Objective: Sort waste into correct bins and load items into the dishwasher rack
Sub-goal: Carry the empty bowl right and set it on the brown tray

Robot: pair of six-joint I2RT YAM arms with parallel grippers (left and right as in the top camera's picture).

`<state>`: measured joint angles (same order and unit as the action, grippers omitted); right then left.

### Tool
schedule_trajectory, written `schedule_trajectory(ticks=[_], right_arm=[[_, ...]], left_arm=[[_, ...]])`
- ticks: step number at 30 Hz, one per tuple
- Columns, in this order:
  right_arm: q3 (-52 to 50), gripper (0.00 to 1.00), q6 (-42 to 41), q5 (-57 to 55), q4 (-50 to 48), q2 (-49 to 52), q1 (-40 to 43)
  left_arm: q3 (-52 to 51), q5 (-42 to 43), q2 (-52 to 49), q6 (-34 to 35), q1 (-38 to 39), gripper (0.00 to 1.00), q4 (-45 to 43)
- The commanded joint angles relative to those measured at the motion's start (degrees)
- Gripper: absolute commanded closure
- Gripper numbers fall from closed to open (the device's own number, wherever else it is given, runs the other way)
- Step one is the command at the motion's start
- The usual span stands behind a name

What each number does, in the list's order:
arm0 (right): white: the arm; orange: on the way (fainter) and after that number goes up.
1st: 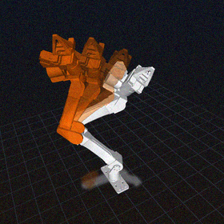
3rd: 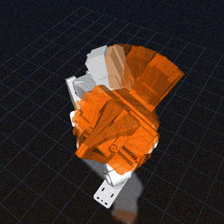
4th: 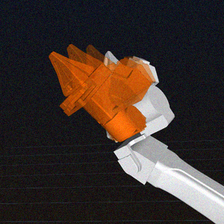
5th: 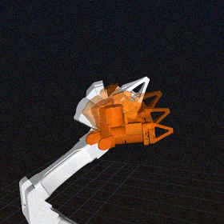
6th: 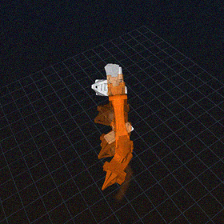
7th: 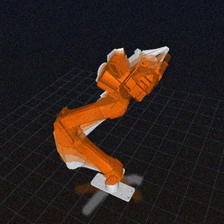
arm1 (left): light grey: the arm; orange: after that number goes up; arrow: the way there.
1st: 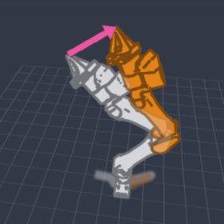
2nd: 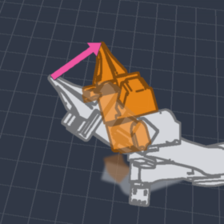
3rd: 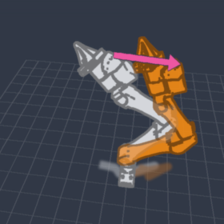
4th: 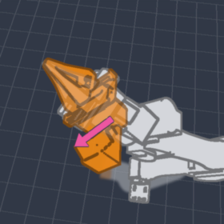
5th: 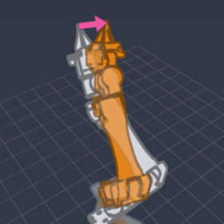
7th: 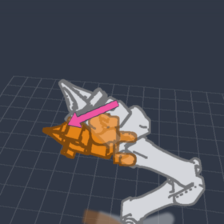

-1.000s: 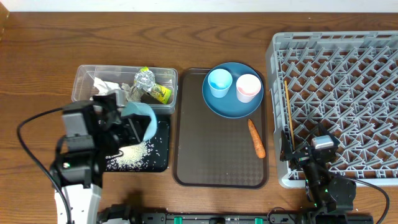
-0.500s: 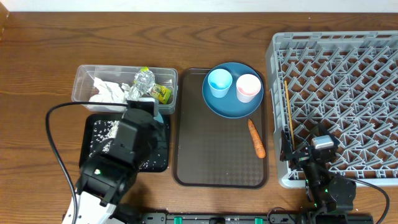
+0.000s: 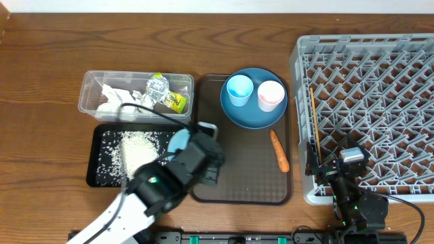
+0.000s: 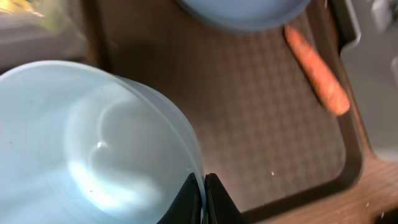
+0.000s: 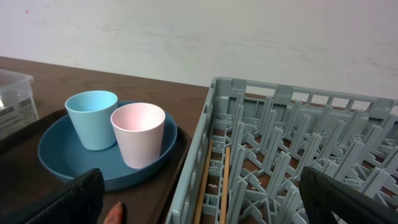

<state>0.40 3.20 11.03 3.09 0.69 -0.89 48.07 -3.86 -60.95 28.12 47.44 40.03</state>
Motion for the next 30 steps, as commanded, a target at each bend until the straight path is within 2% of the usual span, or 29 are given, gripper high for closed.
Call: schedule_trajectory(ticks=[1, 12, 27, 30], right_arm=[[-0.09, 0.01, 0.5, -0.09, 0.17, -0.31, -0.26], [-0.09, 0.01, 0.5, -0.11, 0.17, -0.31, -0.26], [-0.09, 0.01, 0.5, -0.09, 0.17, -0.31, -0.26], [-0.09, 0.01, 0.5, -0.09, 0.17, -0.31, -0.26]], left_arm=[[1.27, -1.11, -4.28, 4.35, 3.45, 0.94, -0.57], [1.27, -1.14, -15.26, 8.41, 12.55, 0.94, -8.0], [1.22, 0.83, -20.61, 9.31, 12.85, 0.94, -9.6], [1.22, 0.83, -20.61, 9.31, 12.85, 0.89, -10.1]])
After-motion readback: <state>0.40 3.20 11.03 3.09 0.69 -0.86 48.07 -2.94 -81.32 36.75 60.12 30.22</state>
